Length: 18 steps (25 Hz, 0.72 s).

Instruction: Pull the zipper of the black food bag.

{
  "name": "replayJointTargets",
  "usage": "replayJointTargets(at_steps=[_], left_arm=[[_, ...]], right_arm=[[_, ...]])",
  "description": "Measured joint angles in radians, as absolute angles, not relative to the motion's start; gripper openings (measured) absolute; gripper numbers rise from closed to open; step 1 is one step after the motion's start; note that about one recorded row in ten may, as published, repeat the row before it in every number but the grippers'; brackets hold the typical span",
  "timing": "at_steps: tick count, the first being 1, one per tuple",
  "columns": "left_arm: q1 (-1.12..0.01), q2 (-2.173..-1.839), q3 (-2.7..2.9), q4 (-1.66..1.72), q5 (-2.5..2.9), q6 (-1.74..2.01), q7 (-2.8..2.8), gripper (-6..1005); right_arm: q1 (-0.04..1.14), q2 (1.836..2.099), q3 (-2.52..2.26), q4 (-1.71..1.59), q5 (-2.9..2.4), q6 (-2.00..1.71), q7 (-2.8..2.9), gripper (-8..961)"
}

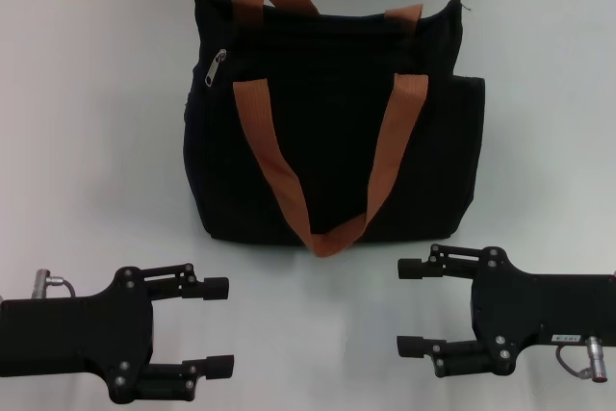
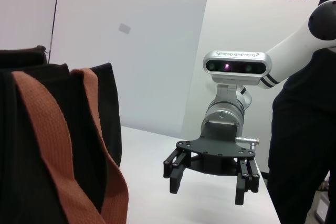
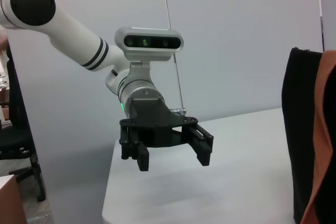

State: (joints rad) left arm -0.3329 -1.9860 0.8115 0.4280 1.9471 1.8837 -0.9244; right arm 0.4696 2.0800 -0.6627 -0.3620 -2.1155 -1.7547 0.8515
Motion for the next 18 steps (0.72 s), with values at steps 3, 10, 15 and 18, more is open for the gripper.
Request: replayJointTargets(at_steps=[3, 10, 15, 18], left_arm=[[-0.333, -1.986, 0.811, 0.429, 1.947, 1.884, -0.925, 752], [-0.333, -1.985, 0.811, 0.431, 1.942, 1.885, -0.922, 742], [-0.333, -1.985, 0.805, 0.431, 1.941, 1.891, -0.926, 735], [-0.350, -2.008, 0.687, 0.426, 1.935, 1.965, -0.923, 731]], right_arm=[[0.469, 2.080, -0.663, -0.362, -2.117, -1.755, 0.852, 783], [0.469, 2.081, -0.663, -0.362, -2.117, -1.753, 0.850, 782], [0.469, 2.082, -0.658, -0.362, -2.116, -1.748, 0.854, 782], [0.469, 2.082, -0.658, -0.359, -2.115, -1.732, 0.856, 782]])
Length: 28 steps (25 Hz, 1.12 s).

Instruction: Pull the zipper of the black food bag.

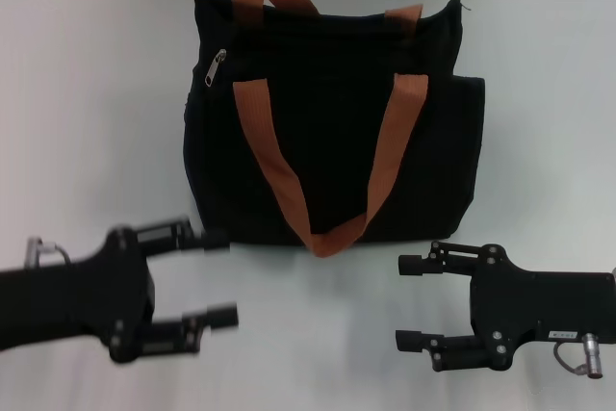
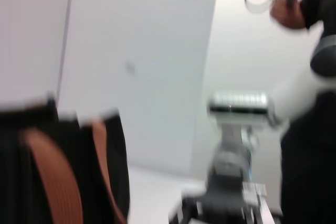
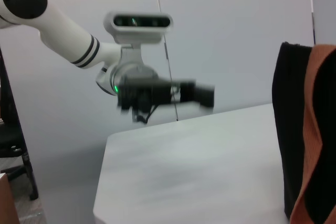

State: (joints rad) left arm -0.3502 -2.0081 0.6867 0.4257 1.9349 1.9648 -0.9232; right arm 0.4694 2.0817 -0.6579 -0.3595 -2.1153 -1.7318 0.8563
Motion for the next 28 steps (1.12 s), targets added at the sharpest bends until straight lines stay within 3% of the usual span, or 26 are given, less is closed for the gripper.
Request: replayJointTargets(at_steps=[5, 11, 15, 16, 17, 18, 23, 28], left_arm=[[-0.361, -2.036, 0.508, 0.401, 1.821, 1.999, -0.919, 724], [-0.350, -2.043, 0.376, 0.384, 1.675, 1.949, -0.912, 715], [-0.356, -2.010, 0.360, 0.388, 1.671, 1.834, -0.914, 710], [-0.362, -1.982, 0.387, 0.388, 1.694, 1.775, -0.913, 708], [-0.362, -1.982, 0.387, 0.388, 1.694, 1.775, -0.913, 707], [-0.366, -1.949, 0.430, 0.394, 1.747, 1.720, -0.898, 706], [-0.364, -1.934, 0.458, 0.431, 1.843, 1.696, -0.889, 699], [-0.359, -1.940, 0.458, 0.438, 1.845, 1.686, -0.884, 692]], right_arm=[[0.472, 2.082, -0.658, -0.347, -2.115, -1.716, 0.857, 782], [0.466, 2.080, -0.654, -0.347, -2.115, -1.715, 0.858, 782], [0.464, 2.080, -0.653, -0.347, -2.117, -1.715, 0.858, 781], [0.463, 2.080, -0.653, -0.347, -2.117, -1.715, 0.858, 781], [0.463, 2.079, -0.653, -0.348, -2.118, -1.714, 0.858, 781], [0.463, 2.079, -0.653, -0.348, -2.118, -1.713, 0.858, 781], [0.464, 2.078, -0.658, -0.347, -2.119, -1.695, 0.859, 781], [0.468, 2.078, -0.660, -0.347, -2.120, -1.689, 0.861, 781]])
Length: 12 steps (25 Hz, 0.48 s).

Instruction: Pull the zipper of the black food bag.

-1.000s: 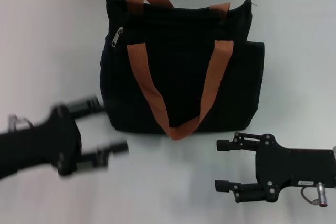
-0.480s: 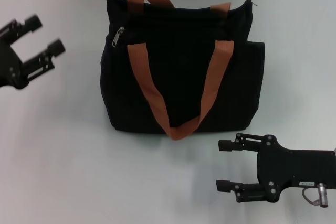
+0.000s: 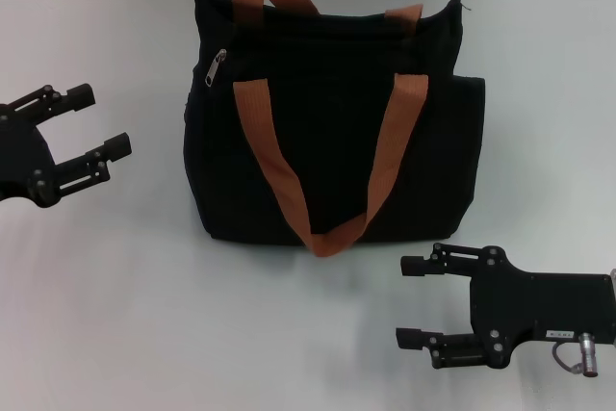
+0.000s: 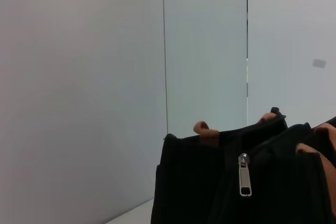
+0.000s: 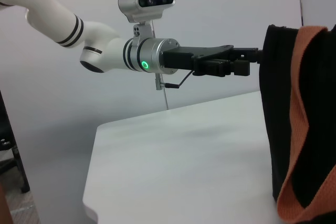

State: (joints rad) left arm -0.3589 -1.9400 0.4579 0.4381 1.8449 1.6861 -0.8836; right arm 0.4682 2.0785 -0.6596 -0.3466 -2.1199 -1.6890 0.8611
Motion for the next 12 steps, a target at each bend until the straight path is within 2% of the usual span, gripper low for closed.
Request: replayJointTargets(at_steps=[7, 9, 12], left_arm=[[-0.370, -1.947, 0.454, 0.439, 1.845, 1.661, -0.880, 682], [-0.405, -1.974, 0.462, 0.439, 1.845, 1.603, -0.870, 679], [-0.418, -1.984, 0.471, 0.437, 1.846, 1.588, -0.861, 675]], right_arm=[[0.472, 2.079, -0.660, -0.347, -2.120, -1.687, 0.862, 780], [0.472, 2.079, -0.661, -0.347, -2.120, -1.687, 0.862, 780], [0.472, 2.079, -0.660, -0.347, -2.120, -1.687, 0.863, 780]])
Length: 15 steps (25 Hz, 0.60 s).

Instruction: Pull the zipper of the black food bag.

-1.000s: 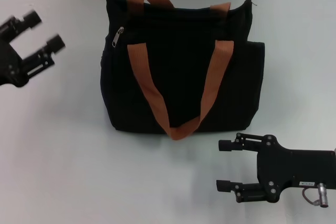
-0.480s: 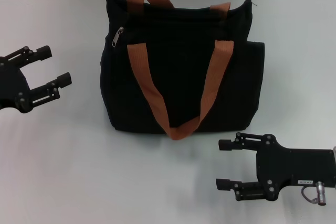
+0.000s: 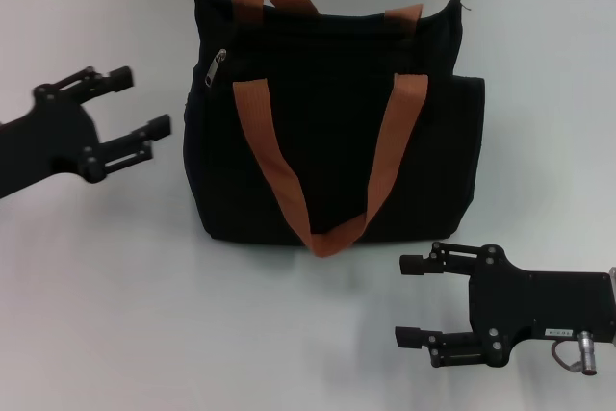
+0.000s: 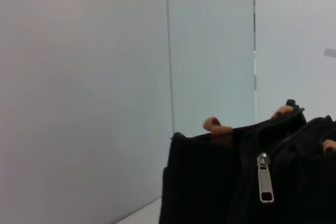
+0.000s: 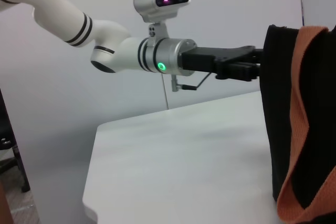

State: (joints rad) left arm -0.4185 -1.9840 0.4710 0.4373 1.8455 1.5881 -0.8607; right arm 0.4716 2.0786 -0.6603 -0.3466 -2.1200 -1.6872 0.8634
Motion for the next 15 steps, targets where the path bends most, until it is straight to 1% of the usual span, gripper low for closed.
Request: replayJointTargets(at_steps=[10, 15], left_arm=[[-0.510, -2.026, 0.539, 0.438, 1.845, 1.464, -0.851, 661], [-0.527, -2.036, 0.540, 0.438, 1.845, 1.444, -0.846, 654]], right_arm=[[0.468, 2.079, -0.661, -0.350, -2.120, -1.693, 0.876, 780], [0.469, 2.079, -0.661, -0.350, -2.120, -1.690, 0.876, 779]])
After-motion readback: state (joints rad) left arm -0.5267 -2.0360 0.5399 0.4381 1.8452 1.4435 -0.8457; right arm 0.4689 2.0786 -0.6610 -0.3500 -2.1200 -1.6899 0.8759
